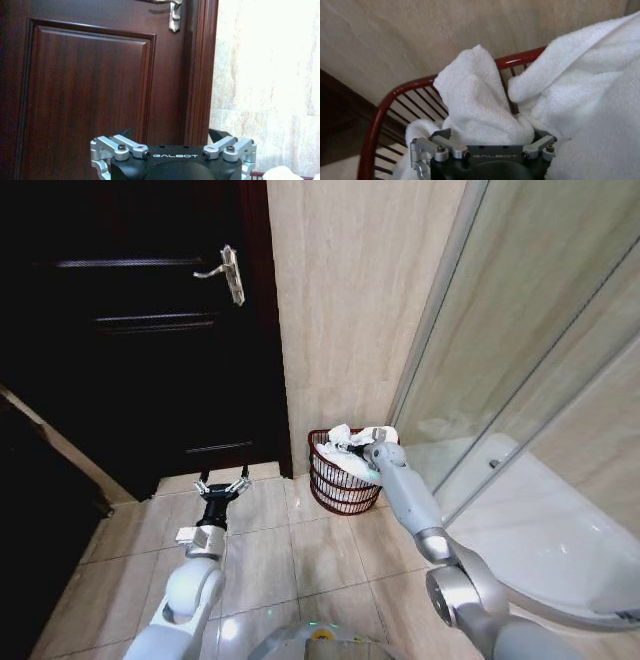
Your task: Discard the used towel into the hamper.
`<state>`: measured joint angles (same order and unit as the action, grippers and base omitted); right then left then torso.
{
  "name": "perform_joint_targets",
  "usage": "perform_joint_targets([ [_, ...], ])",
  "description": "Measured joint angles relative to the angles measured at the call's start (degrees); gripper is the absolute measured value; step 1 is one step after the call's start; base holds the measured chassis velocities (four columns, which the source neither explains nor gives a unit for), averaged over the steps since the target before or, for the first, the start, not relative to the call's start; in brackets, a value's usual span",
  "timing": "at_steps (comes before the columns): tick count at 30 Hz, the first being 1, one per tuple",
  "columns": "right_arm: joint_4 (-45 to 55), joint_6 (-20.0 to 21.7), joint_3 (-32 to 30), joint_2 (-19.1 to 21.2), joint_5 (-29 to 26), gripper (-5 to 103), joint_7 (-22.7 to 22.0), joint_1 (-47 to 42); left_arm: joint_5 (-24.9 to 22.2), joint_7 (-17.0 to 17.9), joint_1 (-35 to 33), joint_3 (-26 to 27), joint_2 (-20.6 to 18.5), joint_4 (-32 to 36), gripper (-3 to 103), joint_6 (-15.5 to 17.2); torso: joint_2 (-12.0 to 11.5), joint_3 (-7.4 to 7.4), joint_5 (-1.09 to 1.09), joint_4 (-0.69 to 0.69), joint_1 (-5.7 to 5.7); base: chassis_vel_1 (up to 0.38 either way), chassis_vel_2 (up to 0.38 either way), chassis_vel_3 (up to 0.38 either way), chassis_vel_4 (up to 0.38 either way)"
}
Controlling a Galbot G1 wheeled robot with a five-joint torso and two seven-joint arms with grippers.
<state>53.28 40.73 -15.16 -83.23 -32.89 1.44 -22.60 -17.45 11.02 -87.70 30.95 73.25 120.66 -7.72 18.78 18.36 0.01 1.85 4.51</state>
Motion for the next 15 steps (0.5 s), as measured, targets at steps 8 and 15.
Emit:
perform_joint_targets([
  [8, 1.77, 0.42, 0.27, 1.09, 3.04, 100, 0.32, 0.26, -0.17, 0.0, -0.15, 1.2, -0.15, -0.38, 100, -0.12, 0.0, 0.0, 0.0, 0.02, 0.0, 0.0, 0.0, 0.0, 0.0],
  [15, 16.8, -0.4, 0.24, 5.33, 2.68, 100, -4.04, -3.92, -0.2, 0.0, 1.28, 0.42, 0.14, -1.13, 100, -0.06, 0.0, 0.0, -0.01, -0.02, 0.0, 0.0, 0.0, 0.0, 0.0],
])
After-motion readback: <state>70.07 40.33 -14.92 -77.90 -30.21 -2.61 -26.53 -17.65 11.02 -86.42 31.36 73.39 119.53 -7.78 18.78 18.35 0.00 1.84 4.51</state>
